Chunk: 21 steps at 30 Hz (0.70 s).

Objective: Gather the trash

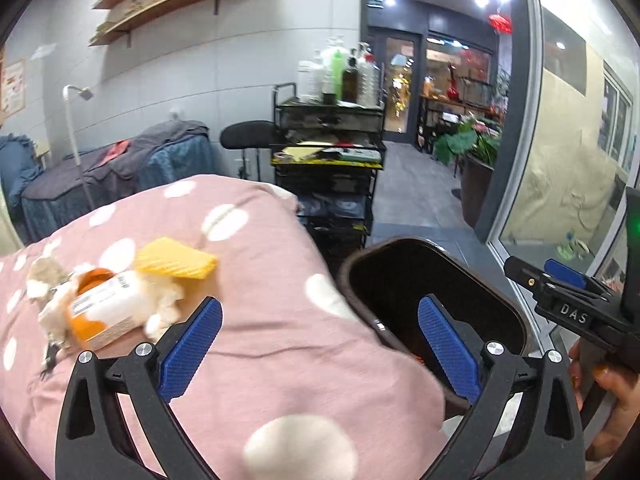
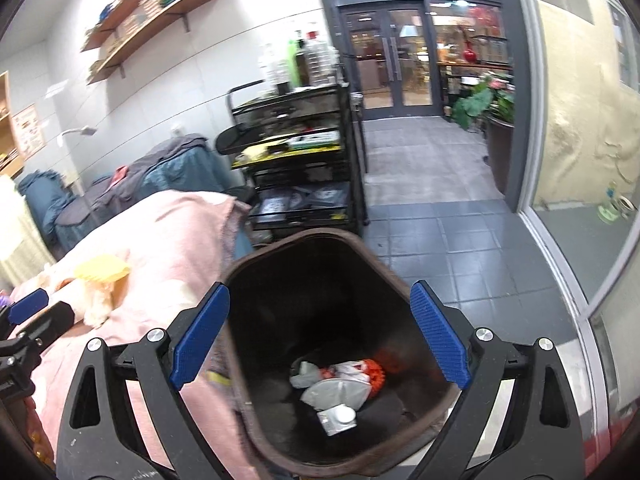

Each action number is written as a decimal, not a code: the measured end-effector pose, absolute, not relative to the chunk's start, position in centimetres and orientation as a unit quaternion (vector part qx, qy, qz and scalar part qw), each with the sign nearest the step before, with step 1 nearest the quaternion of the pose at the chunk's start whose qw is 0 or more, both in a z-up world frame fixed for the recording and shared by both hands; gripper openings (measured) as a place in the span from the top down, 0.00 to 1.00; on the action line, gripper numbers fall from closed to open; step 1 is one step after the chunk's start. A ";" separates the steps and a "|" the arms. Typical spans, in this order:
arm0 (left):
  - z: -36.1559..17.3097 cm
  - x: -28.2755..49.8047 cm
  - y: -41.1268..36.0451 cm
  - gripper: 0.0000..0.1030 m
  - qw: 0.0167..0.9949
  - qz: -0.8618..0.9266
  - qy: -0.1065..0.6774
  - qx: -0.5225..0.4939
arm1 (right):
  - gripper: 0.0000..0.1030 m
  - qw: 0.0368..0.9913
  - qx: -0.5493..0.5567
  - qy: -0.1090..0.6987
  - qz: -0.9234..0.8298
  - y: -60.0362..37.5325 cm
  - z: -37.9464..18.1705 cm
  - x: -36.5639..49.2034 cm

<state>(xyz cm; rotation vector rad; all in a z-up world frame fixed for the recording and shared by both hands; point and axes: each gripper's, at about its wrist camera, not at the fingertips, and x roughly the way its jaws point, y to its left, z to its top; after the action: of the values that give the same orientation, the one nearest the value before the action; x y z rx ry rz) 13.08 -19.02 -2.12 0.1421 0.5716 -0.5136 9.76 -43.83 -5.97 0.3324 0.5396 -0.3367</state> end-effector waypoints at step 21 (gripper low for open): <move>-2.3 12.9 -0.4 0.06 0.953 -0.070 0.296 0.017 | 0.12 0.949 0.097 0.296 0.039 -30.1 -4.1 16.9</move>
<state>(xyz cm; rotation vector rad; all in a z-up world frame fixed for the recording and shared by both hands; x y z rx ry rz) 12.93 -0.41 -2.35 0.0350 0.6010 -0.1424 16.92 -30.13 -4.10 0.1967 0.6020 0.0798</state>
